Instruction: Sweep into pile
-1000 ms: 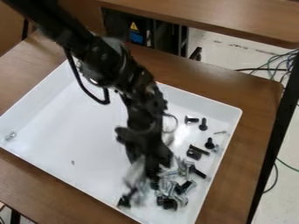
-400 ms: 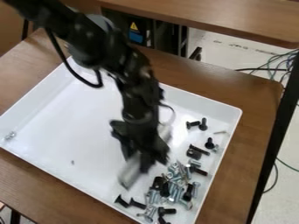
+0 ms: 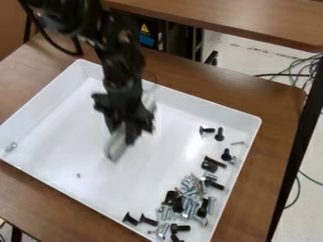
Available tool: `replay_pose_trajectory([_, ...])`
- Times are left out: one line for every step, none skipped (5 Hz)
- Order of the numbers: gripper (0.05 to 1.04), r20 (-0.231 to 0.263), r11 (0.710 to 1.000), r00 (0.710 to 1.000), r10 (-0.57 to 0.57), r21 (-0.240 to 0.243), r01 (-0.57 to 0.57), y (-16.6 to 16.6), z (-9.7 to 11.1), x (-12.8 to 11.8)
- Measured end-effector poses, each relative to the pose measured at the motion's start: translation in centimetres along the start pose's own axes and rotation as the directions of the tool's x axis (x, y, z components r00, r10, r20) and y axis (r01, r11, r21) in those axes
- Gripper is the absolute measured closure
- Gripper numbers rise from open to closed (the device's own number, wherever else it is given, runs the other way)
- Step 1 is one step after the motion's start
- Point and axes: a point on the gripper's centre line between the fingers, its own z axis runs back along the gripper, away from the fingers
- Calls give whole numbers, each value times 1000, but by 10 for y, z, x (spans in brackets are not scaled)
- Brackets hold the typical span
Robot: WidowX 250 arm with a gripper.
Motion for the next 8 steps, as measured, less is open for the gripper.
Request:
replay_pose_trajectory([730, -36, 999, 999, 14, -46, -15, 21, -32, 19])
replay_pose_trajectory([730, -37, 991, 992, -122, -53, 120, 16, -45, 36])
replay_pose_trajectory([730, -30, 975, 975, -221, -33, 220, 3, -46, 45])
replay_pose_trajectory([730, -52, 960, 958, -281, -35, 279, -14, -46, 45])
replay_pose_trajectory([730, -56, 919, 918, -394, -49, 391, -42, -45, 42])
replay_pose_trajectory([730, -45, 863, 862, -504, -57, 502, -85, -42, 42])
replay_pose_trajectory([730, -46, 830, 829, -557, -59, 554, -108, -40, 42])
replay_pose_trajectory([730, -25, 803, 804, -595, -64, 592, -129, -38, 42])
